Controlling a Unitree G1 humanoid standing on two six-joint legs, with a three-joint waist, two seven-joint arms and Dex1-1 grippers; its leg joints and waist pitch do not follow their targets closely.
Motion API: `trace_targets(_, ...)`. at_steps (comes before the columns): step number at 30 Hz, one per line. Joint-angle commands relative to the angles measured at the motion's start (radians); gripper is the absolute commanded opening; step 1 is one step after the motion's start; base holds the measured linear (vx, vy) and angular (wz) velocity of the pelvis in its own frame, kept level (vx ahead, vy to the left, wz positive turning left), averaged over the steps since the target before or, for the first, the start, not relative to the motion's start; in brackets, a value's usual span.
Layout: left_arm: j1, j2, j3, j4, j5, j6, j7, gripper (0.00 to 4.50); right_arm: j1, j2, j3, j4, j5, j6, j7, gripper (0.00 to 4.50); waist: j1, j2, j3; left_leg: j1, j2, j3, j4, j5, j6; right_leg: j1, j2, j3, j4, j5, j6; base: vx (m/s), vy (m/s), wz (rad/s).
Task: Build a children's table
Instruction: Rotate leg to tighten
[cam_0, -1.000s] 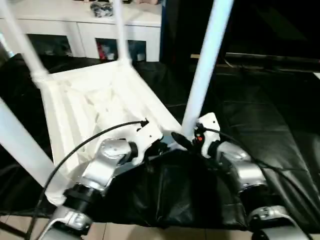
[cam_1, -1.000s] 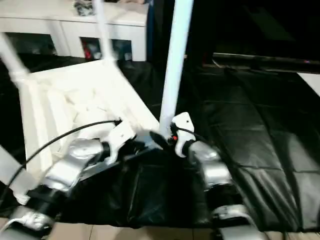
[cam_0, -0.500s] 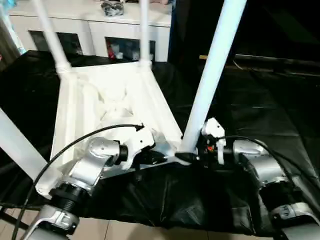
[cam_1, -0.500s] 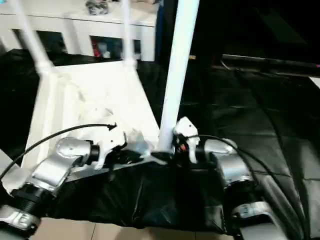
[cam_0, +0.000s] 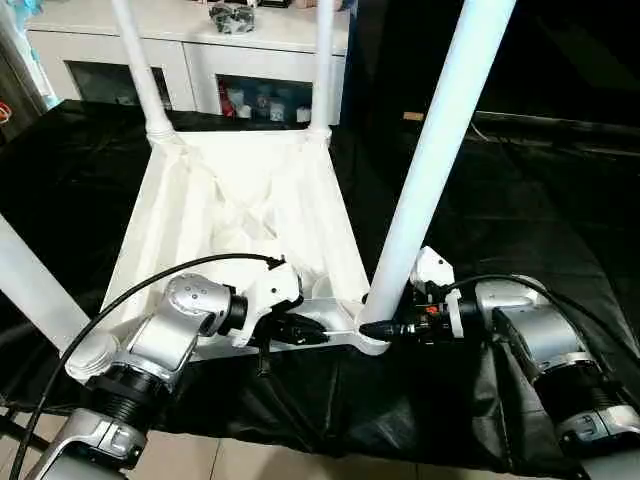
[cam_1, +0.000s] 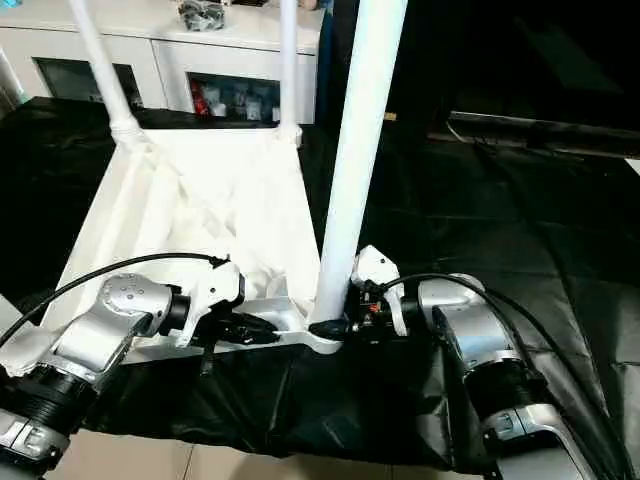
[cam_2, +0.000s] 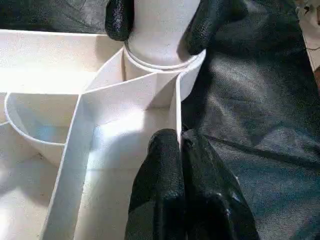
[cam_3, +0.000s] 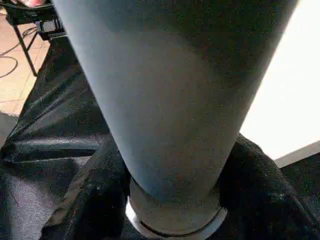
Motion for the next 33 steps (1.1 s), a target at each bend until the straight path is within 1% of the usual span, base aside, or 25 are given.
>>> trace_targets(1, -0.018, -0.023, -0.037, -0.047, -0.022, -0.004, -0.014, 0.0, 0.02, 0.021, 0.067, -0.016, -0.003, 0.016, 0.052, 2.23, -0.003, -0.004, -0.061, -0.009, -0.015, 0.023, -0.058, -0.211, 0.063, 0.061, -0.028, 0.037, -0.066, -0.292, -0.185, 0.0, 0.0, 0.0)
trace_targets(5, -0.019, -0.028, -0.033, -0.039, -0.017, -0.003, 0.014, 0.0, 0.028, 0.033, 0.065, -0.021, 0.005, 0.025, 0.033, 2.12, -0.004, -0.004, -0.062, -0.009, -0.015, 0.022, -0.058, -0.207, 0.063, 0.062, -0.028, 0.037, -0.065, -0.287, -0.185, 0.0, 0.0, 0.0)
trace_targets(6, -0.027, -0.05, -0.022, -0.022, 0.001, -0.002, 0.072, 0.0, 0.039, 0.053, 0.05, -0.024, 0.016, 0.032, -0.002, 2.11, -0.004, -0.008, -0.061, -0.01, -0.015, 0.023, -0.058, -0.206, 0.064, 0.061, -0.027, 0.038, -0.065, -0.284, -0.183, 0.0, 0.0, 0.0)
trace_targets(7, -0.03, -0.059, -0.016, -0.016, 0.008, 0.0, 0.097, 0.0, 0.044, 0.063, 0.044, -0.026, 0.019, 0.035, -0.019, 2.11, -0.001, -0.006, -0.059, -0.006, -0.015, 0.023, -0.059, -0.214, 0.061, 0.058, -0.028, 0.038, -0.068, -0.298, -0.181, 0.0, 0.0, 0.0)
trace_targets(9, -0.047, -0.094, -0.002, 0.007, 0.033, 0.006, 0.184, 0.0, 0.05, 0.107, 0.015, -0.009, 0.014, 0.028, -0.12, 2.11, -0.003, -0.007, -0.055, -0.004, -0.015, 0.023, -0.061, -0.241, 0.051, 0.054, -0.028, 0.037, -0.074, -0.349, -0.165, 0.0, 0.0, 0.0)
trace_targets(10, -0.056, -0.114, 0.005, 0.017, 0.045, 0.012, 0.229, 0.0, 0.049, 0.136, -0.002, 0.01, 0.005, 0.025, -0.191, 2.08, -0.005, -0.006, -0.053, -0.002, -0.017, 0.021, -0.061, -0.269, 0.039, 0.053, -0.029, 0.034, -0.08, -0.409, -0.146, 0.0, 0.0, 0.0)
trace_targets(11, -0.069, -0.151, 0.014, 0.03, 0.059, 0.029, 0.302, 0.0, 0.046, 0.188, -0.029, 0.046, -0.007, 0.019, -0.311, 2.08, -0.009, -0.008, -0.051, -0.004, -0.019, 0.02, -0.063, -0.282, 0.033, 0.052, -0.028, 0.033, -0.084, -0.443, -0.132, 0.0, 0.0, 0.0)
trace_targets(12, -0.072, -0.16, 0.016, 0.032, 0.062, 0.034, 0.318, 0.0, 0.046, 0.201, -0.035, 0.054, -0.009, 0.017, -0.338, 2.05, -0.015, -0.006, -0.049, -0.001, -0.023, 0.018, -0.062, -0.306, 0.02, 0.049, -0.029, 0.029, -0.093, -0.506, -0.104, 0.0, 0.0, 0.0)
trace_targets(13, -0.078, -0.182, 0.019, 0.037, 0.066, 0.041, 0.351, 0.0, 0.046, 0.229, -0.046, 0.069, -0.013, 0.013, -0.394, 2.03, -0.02, -0.007, -0.049, 0.0, -0.025, 0.015, -0.062, -0.328, 0.016, 0.048, -0.03, 0.023, -0.1, -0.564, -0.076, 0.0, 0.0, 0.0)
trace_targets(14, -0.08, -0.189, 0.02, 0.038, 0.067, 0.043, 0.361, 0.0, 0.047, 0.237, -0.048, 0.073, -0.014, 0.012, -0.41, 2.02, -0.024, -0.009, -0.048, -0.002, -0.027, 0.014, -0.061, -0.332, 0.016, 0.049, -0.029, 0.021, -0.104, -0.584, -0.062, 0.0, 0.0, 0.0)
trace_targets(15, -0.081, -0.198, 0.02, 0.039, 0.067, 0.045, 0.372, 0.0, 0.048, 0.249, -0.052, 0.076, -0.016, 0.01, -0.431, 2.02, -0.027, -0.008, -0.048, -0.001, -0.029, 0.011, -0.06, -0.352, 0.018, 0.048, -0.03, 0.016, -0.113, -0.62, -0.042, 0.0, 0.0, 0.0)
trace_targets(16, -0.083, -0.221, 0.015, 0.043, 0.068, 0.042, 0.391, 0.0, 0.057, 0.286, -0.054, 0.071, -0.021, 0.014, -0.483, 2.0, -0.033, -0.006, -0.049, -0.002, -0.03, 0.01, -0.06, -0.362, 0.022, 0.047, -0.03, 0.014, -0.115, -0.622, -0.034, 0.0, 0.0, 0.0)
trace_targets(17, -0.083, -0.222, 0.014, 0.044, 0.068, 0.041, 0.392, 0.0, 0.058, 0.29, -0.054, 0.069, -0.022, 0.014, -0.488, 1.99, -0.038, -0.006, -0.05, -0.002, -0.03, 0.008, -0.061, -0.365, 0.024, 0.046, -0.029, 0.011, -0.118, -0.615, -0.034, 0.0, 0.0, 0.0)
trace_targets(19, -0.081, -0.234, 0.003, 0.052, 0.073, 0.018, 0.393, 0.0, 0.074, 0.325, -0.052, 0.043, -0.023, 0.019, -0.519, 1.99, -0.043, -0.002, -0.051, -0.005, -0.028, 0.006, -0.065, -0.367, 0.029, 0.05, -0.029, 0.01, -0.117, -0.592, -0.039, 0.0, 0.0, 0.0)
trace_targets(20, -0.08, -0.235, 0.001, 0.054, 0.075, 0.009, 0.391, 0.0, 0.078, 0.333, -0.052, 0.032, -0.021, 0.021, -0.522, 1.99, -0.043, -0.001, -0.051, -0.003, -0.028, 0.005, -0.066, -0.371, 0.032, 0.048, -0.029, 0.01, -0.119, -0.587, -0.041, 0.0, 0.0, 0.0)
trace_targets(21, -0.079, -0.234, 0.002, 0.064, 0.083, -0.005, 0.395, 0.0, 0.08, 0.344, -0.07, 0.021, 0.007, 0.04, -0.505, 1.99, -0.044, -0.001, -0.051, 0.001, -0.026, 0.005, -0.066, -0.381, 0.035, 0.047, -0.028, 0.009, -0.119, -0.575, -0.049, 0.0, 0.0, 0.0)
trace_targets(22, -0.079, -0.234, 0.001, 0.065, 0.085, -0.007, 0.396, 0.0, 0.08, 0.344, -0.071, 0.019, 0.009, 0.041, -0.503, 1.99, -0.045, -0.001, -0.051, 0.001, -0.026, 0.005, -0.067, -0.388, 0.04, 0.046, -0.027, 0.01, -0.119, -0.562, -0.057, 0.0, 0.0, 0.0)
trace_targets(23, -0.08, -0.233, 0.001, 0.068, 0.088, -0.012, 0.397, 0.0, 0.08, 0.345, -0.076, 0.018, 0.012, 0.042, -0.501, 2.33, -0.044, -0.001, -0.05, 0.001, -0.025, 0.004, -0.068, -0.39, 0.04, 0.046, -0.027, 0.011, -0.118, -0.557, -0.061, 0.0, 0.0, 0.0)
trace_targets(25, -0.069, -0.22, 0.003, 0.057, 0.087, -0.022, 0.383, 0.0, 0.074, 0.306, -0.082, 0.018, 0.002, 0.029, -0.486, 2.69, -0.045, -0.002, -0.05, 0.003, -0.024, 0.005, -0.069, -0.402, 0.042, 0.045, -0.028, 0.012, -0.117, -0.552, -0.07, 0.0, 0.0, 0.0)
trace_targets(26, -0.064, -0.216, 0.004, 0.051, 0.083, -0.024, 0.379, 0.0, 0.071, 0.288, -0.085, 0.021, 0.0, 0.024, -0.483, 2.76, -0.044, -0.002, -0.05, 0.003, -0.024, 0.005, -0.069, -0.4, 0.043, 0.045, -0.029, 0.013, -0.116, -0.548, -0.072, 0.0, 0.0, 0.0)
trace_targets(28, -0.058, -0.209, 0.003, 0.044, 0.082, -0.028, 0.376, 0.0, 0.061, 0.246, -0.085, 0.027, -0.011, 0.008, -0.466, 3.04, -0.041, -0.003, -0.051, 0.002, -0.023, 0.007, -0.069, -0.39, 0.046, 0.046, -0.03, 0.016, -0.114, -0.535, -0.079, 0.0, 0.0, 0.0)
trace_targets(29, -0.055, -0.206, 0.002, 0.041, 0.082, -0.029, 0.376, 0.0, 0.06, 0.228, -0.086, 0.026, -0.013, 0.003, -0.455, 3.12, -0.041, -0.006, -0.051, 0.002, -0.022, 0.008, -0.068, -0.383, 0.049, 0.046, -0.029, 0.017, -0.113, -0.525, -0.082, 0.0, 0.0, 0.0)
trace_targets(31, -0.049, -0.203, 0.002, 0.037, 0.082, -0.026, 0.377, 0.0, 0.058, 0.18, -0.101, 0.023, -0.004, -0.002, -0.416, 3.12, -0.035, -0.007, -0.053, -0.001, -0.019, 0.01, -0.068, -0.355, 0.057, 0.05, -0.03, 0.021, -0.105, -0.48, -0.102, 0.0, 0.0, 0.0)
trace_targets(32, -0.046, -0.202, 0.003, 0.036, 0.082, -0.026, 0.377, 0.0, 0.058, 0.153, -0.113, 0.019, 0.002, -0.001, -0.391, 3.12, -0.033, -0.007, -0.054, 0.0, -0.018, 0.011, -0.068, -0.347, 0.06, 0.049, -0.03, 0.023, -0.103, -0.464, -0.109, 0.0, 0.0, 0.0)
trace_targets(33, -0.045, -0.201, 0.003, 0.035, 0.082, -0.025, 0.377, 0.0, 0.058, 0.144, -0.117, 0.019, 0.004, -0.002, -0.384, 3.12, -0.031, -0.007, -0.055, 0.0, -0.017, 0.013, -0.067, -0.328, 0.063, 0.049, -0.03, 0.027, -0.098, -0.427, -0.126, 0.0, 0.0, 0.0)
